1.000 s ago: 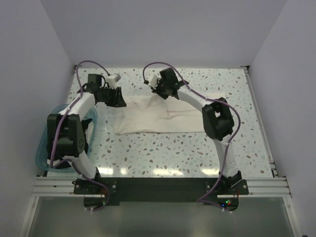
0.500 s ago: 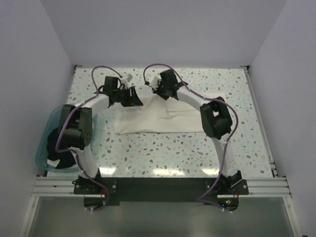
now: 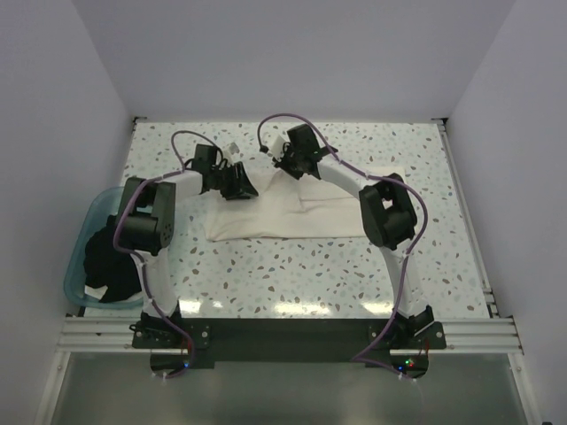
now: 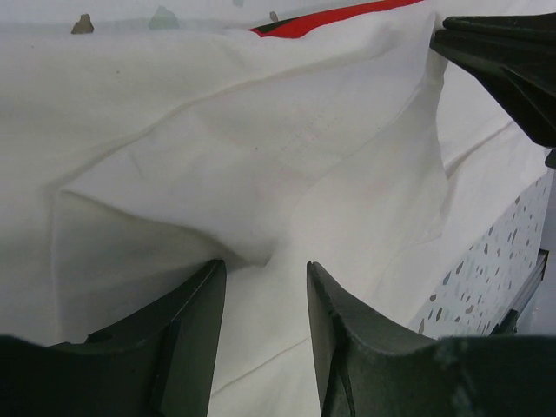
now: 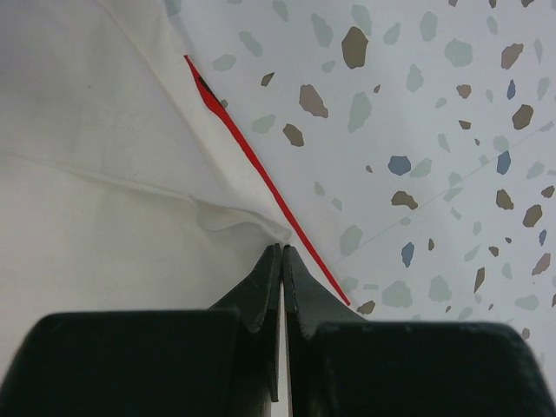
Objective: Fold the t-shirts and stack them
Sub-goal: Fold the tshirt
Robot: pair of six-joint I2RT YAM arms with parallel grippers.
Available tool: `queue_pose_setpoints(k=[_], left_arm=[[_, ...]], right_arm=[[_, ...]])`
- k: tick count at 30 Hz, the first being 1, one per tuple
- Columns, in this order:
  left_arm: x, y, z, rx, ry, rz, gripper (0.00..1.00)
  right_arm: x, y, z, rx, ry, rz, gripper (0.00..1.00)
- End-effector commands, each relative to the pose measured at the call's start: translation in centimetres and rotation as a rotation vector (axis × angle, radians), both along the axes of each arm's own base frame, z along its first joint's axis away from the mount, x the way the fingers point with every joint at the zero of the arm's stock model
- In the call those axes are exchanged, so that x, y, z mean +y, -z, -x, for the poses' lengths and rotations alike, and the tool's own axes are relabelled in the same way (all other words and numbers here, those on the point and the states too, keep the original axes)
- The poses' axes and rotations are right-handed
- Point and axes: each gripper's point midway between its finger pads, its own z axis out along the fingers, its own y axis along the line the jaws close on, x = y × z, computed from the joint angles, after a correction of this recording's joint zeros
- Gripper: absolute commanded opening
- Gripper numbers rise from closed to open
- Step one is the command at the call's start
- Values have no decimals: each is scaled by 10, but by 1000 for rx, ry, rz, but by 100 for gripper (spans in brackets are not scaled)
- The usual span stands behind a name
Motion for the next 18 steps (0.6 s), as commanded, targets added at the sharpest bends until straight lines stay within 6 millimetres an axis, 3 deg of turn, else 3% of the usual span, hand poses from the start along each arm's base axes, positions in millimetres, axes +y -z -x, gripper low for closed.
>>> queue_pose_setpoints(k=[1,7,11,12,18], left_arm=[[-12,-14,-18,-66,5,39,47],[-16,-12,-24,-65,9,52,41],[-18,-12,-25,-65,15,53,29],[-18,-16,-26,-72,19,53,22],[0,-36,-21,-91,26,31,0]], right_arm=[[13,-21,-17,-62,-17,-67,0],[14,-20,-17,-60,-21,-63,0],[14,-22,-17,-60,-23,-66,0],[13,-23,-17,-60,-22,-65,0],[11,-38,-13,-71,-36,-66,0]])
